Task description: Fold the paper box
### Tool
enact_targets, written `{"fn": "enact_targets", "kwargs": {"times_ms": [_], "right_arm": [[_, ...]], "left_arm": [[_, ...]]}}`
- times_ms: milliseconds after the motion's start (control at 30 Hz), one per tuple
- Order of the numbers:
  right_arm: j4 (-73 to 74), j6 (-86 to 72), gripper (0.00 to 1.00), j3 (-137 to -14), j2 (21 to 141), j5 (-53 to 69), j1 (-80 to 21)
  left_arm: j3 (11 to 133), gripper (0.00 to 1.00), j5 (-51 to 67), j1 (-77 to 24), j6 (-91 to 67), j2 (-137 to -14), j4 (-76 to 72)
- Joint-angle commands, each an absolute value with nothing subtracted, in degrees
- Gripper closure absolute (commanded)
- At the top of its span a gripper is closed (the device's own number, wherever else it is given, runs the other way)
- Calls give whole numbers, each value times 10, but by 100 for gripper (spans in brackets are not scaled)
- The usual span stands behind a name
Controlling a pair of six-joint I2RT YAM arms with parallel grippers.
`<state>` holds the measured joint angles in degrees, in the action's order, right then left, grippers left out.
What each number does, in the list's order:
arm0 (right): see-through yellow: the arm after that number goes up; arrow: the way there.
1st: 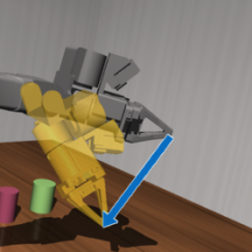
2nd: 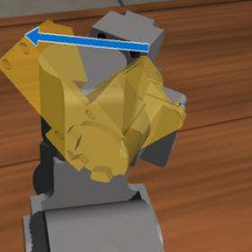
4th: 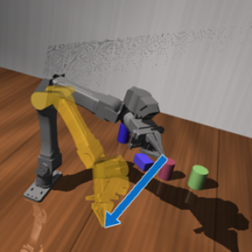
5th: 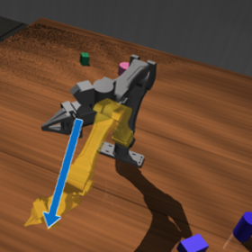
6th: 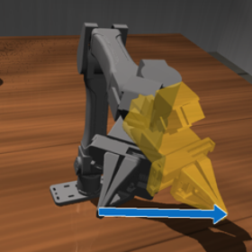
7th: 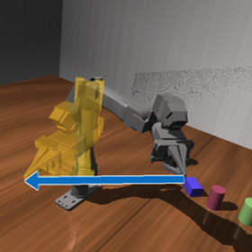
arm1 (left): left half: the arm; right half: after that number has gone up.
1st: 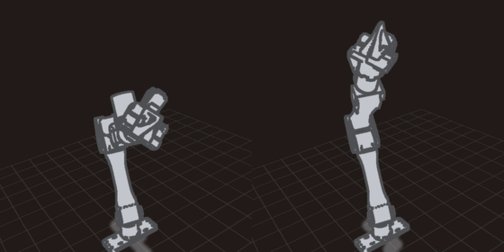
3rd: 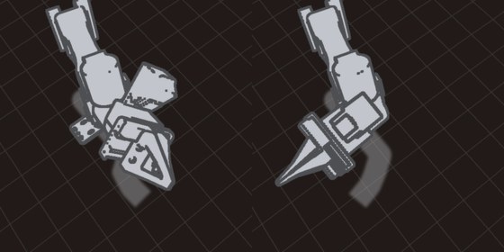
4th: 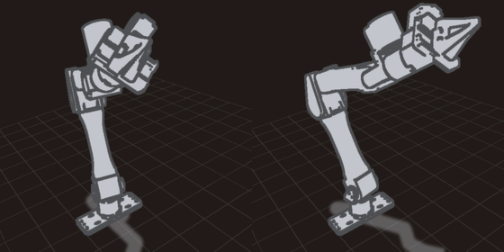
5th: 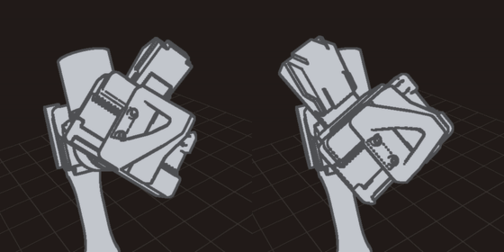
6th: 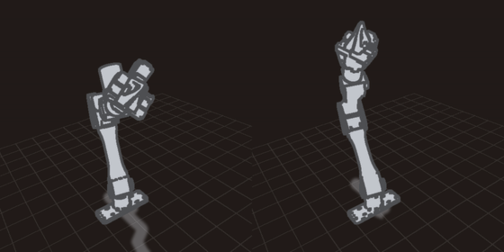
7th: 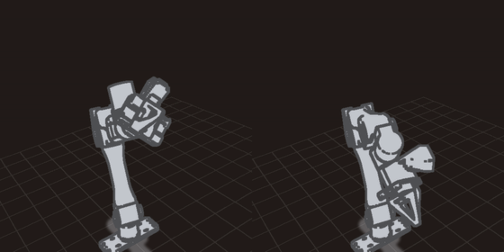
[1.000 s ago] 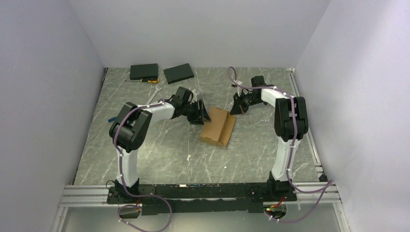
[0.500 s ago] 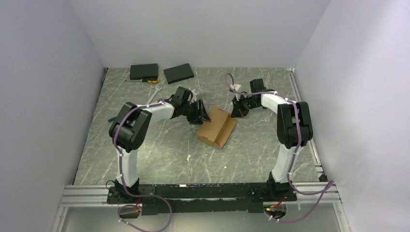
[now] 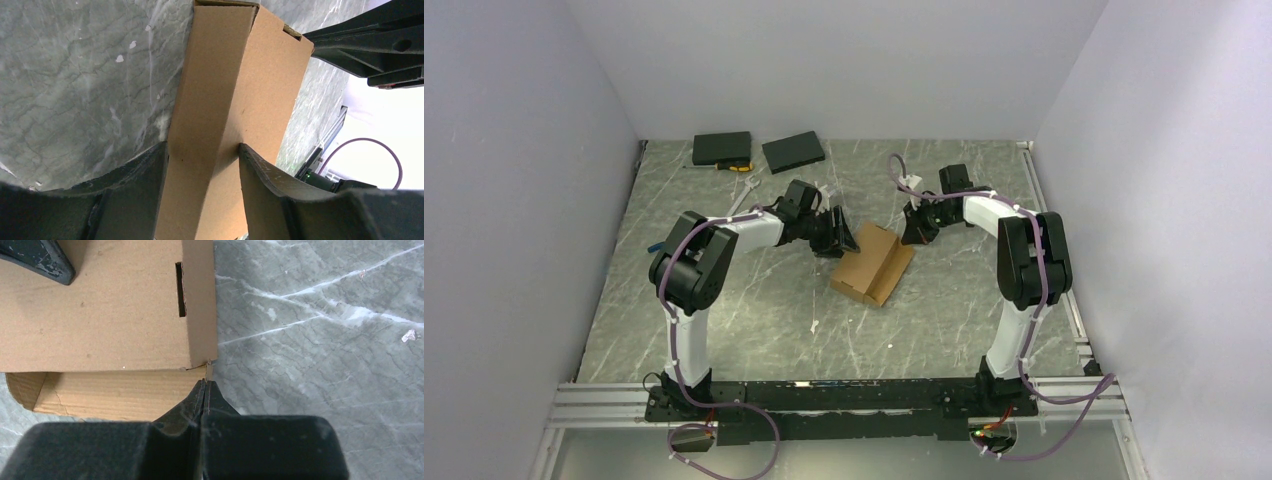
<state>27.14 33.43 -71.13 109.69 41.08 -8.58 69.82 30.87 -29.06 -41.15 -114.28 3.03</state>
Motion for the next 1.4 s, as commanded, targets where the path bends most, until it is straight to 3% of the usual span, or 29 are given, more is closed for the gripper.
{"fn": "enact_targets", "kwargs": {"times_ms": [0, 267, 900, 1367], "right_arm": [[277, 318, 100, -702, 1076, 393, -92], [265, 311, 98, -691, 1067, 389, -92], [224, 280, 68, -693, 1070, 379, -90], [215, 335, 68, -704, 1076, 392, -90]], "left_arm": [[685, 42, 288, -286, -388, -1155, 45], [686, 43, 291, -286, -384, -1154, 51], [689, 43, 301, -286, -382, -1158, 48], [694, 43, 306, -286, -382, -1164, 49]]}}
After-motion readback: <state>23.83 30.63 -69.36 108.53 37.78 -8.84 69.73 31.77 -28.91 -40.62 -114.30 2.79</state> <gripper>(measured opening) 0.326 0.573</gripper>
